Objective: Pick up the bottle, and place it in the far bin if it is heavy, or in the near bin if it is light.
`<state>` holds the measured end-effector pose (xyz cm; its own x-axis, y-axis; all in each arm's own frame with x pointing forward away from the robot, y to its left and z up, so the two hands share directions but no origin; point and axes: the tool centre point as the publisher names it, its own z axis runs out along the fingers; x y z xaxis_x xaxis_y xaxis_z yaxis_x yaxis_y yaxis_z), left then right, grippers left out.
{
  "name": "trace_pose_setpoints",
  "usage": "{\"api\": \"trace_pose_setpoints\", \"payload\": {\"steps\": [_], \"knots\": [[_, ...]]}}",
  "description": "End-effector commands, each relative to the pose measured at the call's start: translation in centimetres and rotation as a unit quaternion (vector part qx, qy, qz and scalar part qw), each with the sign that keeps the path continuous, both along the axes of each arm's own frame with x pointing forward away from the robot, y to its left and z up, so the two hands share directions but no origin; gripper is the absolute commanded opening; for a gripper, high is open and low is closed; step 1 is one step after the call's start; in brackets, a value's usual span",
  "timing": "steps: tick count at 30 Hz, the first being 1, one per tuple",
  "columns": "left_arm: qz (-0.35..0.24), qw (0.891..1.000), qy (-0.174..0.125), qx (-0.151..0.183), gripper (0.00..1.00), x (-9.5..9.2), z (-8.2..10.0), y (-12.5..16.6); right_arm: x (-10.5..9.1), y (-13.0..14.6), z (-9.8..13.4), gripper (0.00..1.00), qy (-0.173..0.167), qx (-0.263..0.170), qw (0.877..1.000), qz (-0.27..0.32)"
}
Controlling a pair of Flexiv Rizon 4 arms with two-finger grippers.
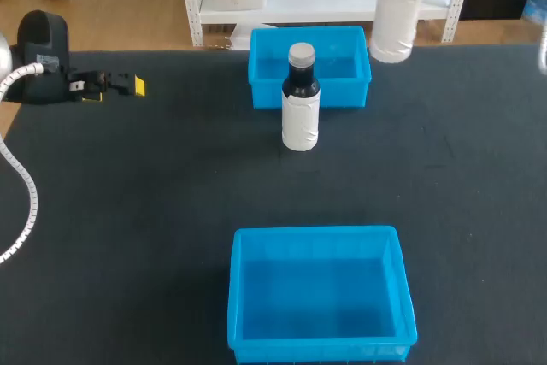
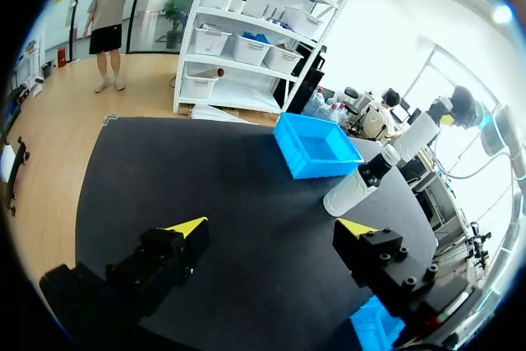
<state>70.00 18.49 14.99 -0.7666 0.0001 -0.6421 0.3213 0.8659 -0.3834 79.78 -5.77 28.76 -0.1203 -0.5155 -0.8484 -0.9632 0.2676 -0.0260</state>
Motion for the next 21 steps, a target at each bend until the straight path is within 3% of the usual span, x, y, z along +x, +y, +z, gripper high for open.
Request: {"api": "trace_pose_setpoints", "payload": {"steps": [1,11,21], "knots": [[0.0,1.0,0.0,0.0,1.0,0.0,0.0,0.0,6.1,2.0,-1.1,0.0,0.025,0.004,0.999,0.044],[0.0,1.0,0.0,0.0,1.0,0.0,0.0,0.0,10.1,6.5,-3.8,0.0,0.028,0.011,0.996,0.088],[0.0,1.0,0.0,0.0,1.0,0.0,0.0,0.0,12.0,10.3,-6.5,0.0,0.039,0.016,0.991,0.128]]}}
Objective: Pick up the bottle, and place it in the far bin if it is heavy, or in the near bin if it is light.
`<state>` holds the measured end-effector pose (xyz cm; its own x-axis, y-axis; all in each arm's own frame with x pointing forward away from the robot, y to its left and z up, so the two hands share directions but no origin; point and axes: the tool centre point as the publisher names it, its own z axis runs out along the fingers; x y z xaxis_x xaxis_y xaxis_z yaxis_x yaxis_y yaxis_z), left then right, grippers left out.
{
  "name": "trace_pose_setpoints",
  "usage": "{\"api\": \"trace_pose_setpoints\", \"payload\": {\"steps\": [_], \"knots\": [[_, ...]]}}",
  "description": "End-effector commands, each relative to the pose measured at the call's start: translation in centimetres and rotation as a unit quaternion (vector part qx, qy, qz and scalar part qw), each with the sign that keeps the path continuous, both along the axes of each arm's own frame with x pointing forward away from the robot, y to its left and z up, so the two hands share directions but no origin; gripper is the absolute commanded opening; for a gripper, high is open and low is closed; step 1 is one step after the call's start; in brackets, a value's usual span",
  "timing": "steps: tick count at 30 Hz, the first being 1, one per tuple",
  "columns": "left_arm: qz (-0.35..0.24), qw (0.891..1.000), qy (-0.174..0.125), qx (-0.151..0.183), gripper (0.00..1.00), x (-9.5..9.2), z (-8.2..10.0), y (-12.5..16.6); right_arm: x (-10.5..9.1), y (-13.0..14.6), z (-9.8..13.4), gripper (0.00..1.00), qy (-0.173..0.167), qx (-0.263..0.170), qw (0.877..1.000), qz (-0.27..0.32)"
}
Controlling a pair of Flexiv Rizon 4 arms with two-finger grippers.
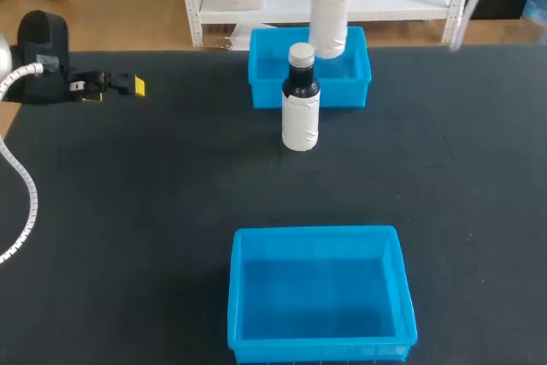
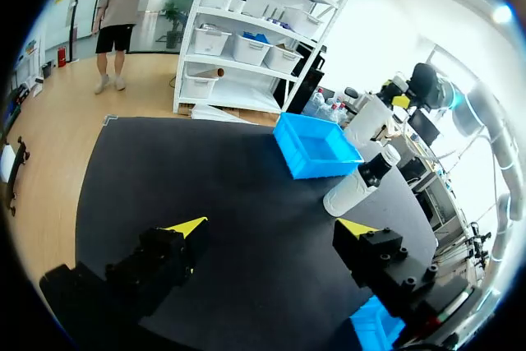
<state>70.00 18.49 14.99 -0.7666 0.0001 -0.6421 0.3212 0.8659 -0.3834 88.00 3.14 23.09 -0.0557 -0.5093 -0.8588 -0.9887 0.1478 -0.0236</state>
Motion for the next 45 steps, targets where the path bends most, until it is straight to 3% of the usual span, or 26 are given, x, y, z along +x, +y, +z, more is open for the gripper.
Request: {"api": "trace_pose_setpoints", "payload": {"steps": [1,22,36,45], "knots": [[0.0,1.0,0.0,0.0,1.0,0.0,0.0,0.0,3.9,1.6,-1.0,0.0,0.041,0.005,0.997,0.07],[0.0,1.0,0.0,0.0,1.0,0.0,0.0,0.0,5.0,6.7,-4.4,0.0,0.06,0.009,0.991,0.12],[0.0,1.0,0.0,0.0,1.0,0.0,0.0,0.0,5.3,8.1,-8.2,0.0,0.094,0.018,0.987,0.13],[0.0,1.0,0.0,0.0,1.0,0.0,0.0,0.0,5.4,8.8,-9.4,0.0,0.11,0.018,0.985,0.13]]}}
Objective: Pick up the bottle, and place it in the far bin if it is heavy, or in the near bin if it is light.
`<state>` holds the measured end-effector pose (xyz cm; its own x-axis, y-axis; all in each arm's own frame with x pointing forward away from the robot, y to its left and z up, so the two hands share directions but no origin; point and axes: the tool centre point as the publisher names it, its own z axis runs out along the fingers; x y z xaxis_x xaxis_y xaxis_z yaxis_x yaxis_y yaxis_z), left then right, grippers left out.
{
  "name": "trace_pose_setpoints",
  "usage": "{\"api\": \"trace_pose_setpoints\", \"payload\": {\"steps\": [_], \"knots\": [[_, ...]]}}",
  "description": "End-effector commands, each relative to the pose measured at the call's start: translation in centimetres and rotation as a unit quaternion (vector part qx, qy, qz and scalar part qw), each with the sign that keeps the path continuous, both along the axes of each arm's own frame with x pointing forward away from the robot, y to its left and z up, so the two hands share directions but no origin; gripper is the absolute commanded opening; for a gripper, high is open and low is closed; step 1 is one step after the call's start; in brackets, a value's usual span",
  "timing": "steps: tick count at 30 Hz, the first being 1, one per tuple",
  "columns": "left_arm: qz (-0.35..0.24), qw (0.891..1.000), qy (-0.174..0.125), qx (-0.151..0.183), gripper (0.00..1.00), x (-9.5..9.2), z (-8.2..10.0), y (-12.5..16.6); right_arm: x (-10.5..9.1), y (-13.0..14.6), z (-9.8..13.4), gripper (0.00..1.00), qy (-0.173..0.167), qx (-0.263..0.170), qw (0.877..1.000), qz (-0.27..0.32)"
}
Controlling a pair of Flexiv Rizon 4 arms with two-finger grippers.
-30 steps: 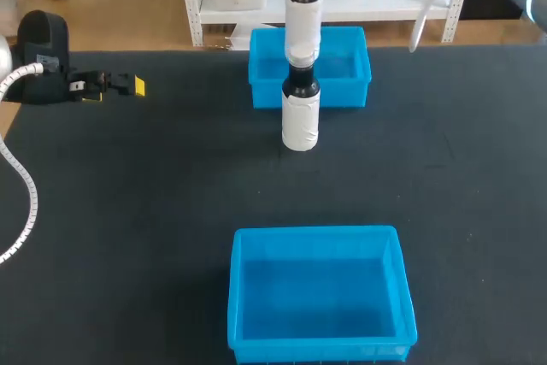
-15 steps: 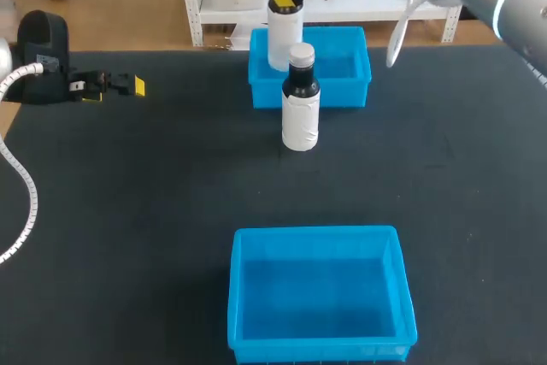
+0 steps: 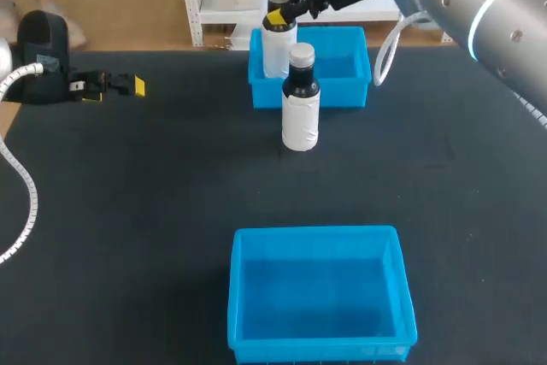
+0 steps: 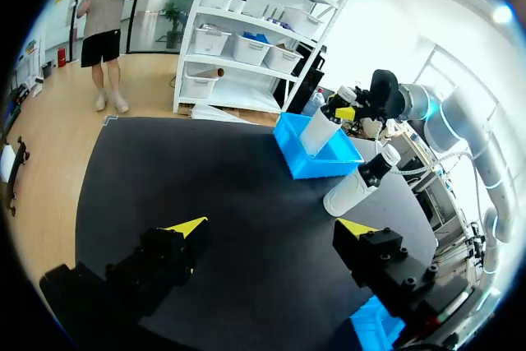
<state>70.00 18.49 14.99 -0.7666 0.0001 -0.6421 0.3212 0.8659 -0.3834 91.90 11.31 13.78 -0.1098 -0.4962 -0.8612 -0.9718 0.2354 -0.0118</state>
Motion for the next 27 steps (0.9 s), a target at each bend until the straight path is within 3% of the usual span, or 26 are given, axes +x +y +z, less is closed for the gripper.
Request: {"api": "trace_pose_setpoints", "payload": {"steps": [1,13,14,17,18,23,27], "knots": [[0.0,1.0,0.0,0.0,1.0,0.0,0.0,0.0,1.5,0.7,-0.2,0.0,0.105,0.02,0.979,0.174],[0.0,1.0,0.0,0.0,1.0,0.0,0.0,0.0,1.4,0.9,-1.8,0.0,0.12,0.009,0.978,0.169],[0.0,1.0,0.0,0.0,1.0,0.0,0.0,0.0,1.4,0.9,-1.9,0.09,0.122,0.008,0.978,0.169],[0.0,1.0,0.0,0.0,1.0,0.0,0.0,0.0,1.4,0.9,-2.1,0.58,0.13,0.004,0.977,0.167],[0.0,1.0,0.0,0.0,1.0,0.0,0.0,0.0,1.4,0.9,-2.2,1.0,0.131,0.004,0.977,0.167],[0.0,1.0,0.0,0.0,1.0,0.0,0.0,0.0,1.4,0.4,-2.2,1.0,0.137,-0.003,0.978,0.158],[0.0,1.0,0.0,0.0,1.0,0.0,0.0,0.0,1.2,-1.7,-1.1,1.0,0.123,-0.005,0.984,0.129]]}}
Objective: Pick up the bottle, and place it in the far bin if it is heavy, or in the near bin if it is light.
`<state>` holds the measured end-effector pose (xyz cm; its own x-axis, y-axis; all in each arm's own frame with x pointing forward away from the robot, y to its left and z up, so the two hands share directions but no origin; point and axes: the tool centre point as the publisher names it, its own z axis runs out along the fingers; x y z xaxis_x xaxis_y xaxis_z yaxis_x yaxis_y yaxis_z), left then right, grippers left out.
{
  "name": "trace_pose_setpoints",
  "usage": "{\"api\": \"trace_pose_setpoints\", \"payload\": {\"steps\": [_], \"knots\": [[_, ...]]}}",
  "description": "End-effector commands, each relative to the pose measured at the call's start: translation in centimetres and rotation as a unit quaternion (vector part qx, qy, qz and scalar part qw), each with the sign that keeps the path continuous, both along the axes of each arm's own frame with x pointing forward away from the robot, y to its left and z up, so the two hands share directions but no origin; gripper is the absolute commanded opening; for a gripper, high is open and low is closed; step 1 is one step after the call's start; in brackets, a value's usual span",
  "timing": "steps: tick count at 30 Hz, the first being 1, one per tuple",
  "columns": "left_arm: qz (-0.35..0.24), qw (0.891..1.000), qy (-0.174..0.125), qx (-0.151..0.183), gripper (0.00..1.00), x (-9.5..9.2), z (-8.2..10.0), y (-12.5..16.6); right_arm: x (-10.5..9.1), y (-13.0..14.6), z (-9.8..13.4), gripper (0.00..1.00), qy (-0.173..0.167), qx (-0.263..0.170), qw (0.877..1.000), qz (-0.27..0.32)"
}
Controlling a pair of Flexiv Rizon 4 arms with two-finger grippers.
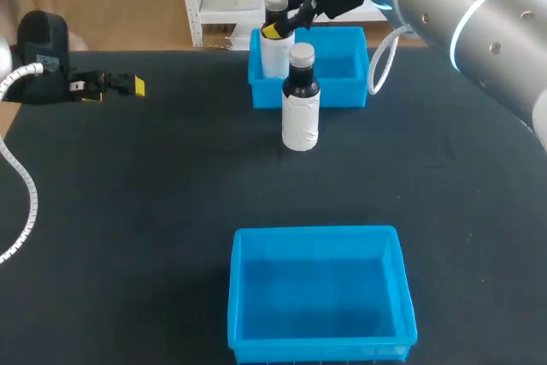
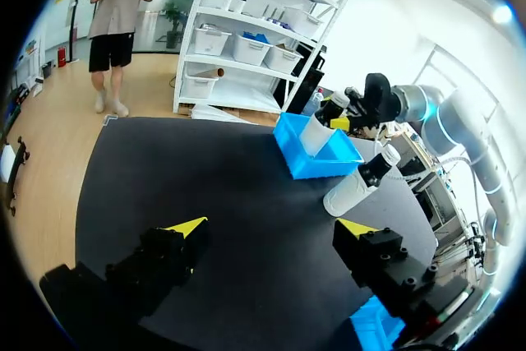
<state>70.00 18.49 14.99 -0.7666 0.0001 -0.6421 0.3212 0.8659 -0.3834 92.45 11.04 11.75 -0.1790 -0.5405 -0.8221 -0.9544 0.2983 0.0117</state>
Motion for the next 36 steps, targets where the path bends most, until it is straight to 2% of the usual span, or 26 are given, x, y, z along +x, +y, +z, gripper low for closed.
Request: {"api": "trace_pose_setpoints", "payload": {"steps": [1,8,12,18,24,30,33,36], "knots": [[0.0,1.0,0.0,0.0,1.0,0.0,0.0,0.0,0.6,-2.1,1.2,1.0,0.103,0.034,0.983,0.15],[0.0,1.0,0.0,0.0,1.0,0.0,0.0,0.0,-1.0,-9.3,3.3,1.0,0.088,0.053,0.99,0.094],[0.0,1.0,0.0,0.0,1.0,0.0,0.0,0.0,-3.0,-13.4,3.9,1.0,0.079,0.046,0.993,0.069],[0.0,1.0,0.0,0.0,1.0,0.0,0.0,0.0,-6.6,-16.8,4.6,1.0,0.052,0.032,0.997,0.045],[0.0,1.0,0.0,0.0,1.0,0.0,0.0,0.0,-9.9,-16.9,4.9,1.0,0.028,0.021,0.999,0.035],[0.0,1.0,0.0,0.0,1.0,0.0,0.0,0.0,-12.7,-15.0,4.3,1.0,0.019,0.016,0.999,0.041],[0.0,1.0,0.0,0.0,1.0,0.0,0.0,0.0,-13.7,-13.9,3.7,1.0,0.002,-0.004,1.0,0.031],[0.0,1.0,0.0,0.0,1.0,0.0,0.0,0.0,-14.5,-12.7,3.0,1.0,0.006,0.001,0.999,0.034]]}}
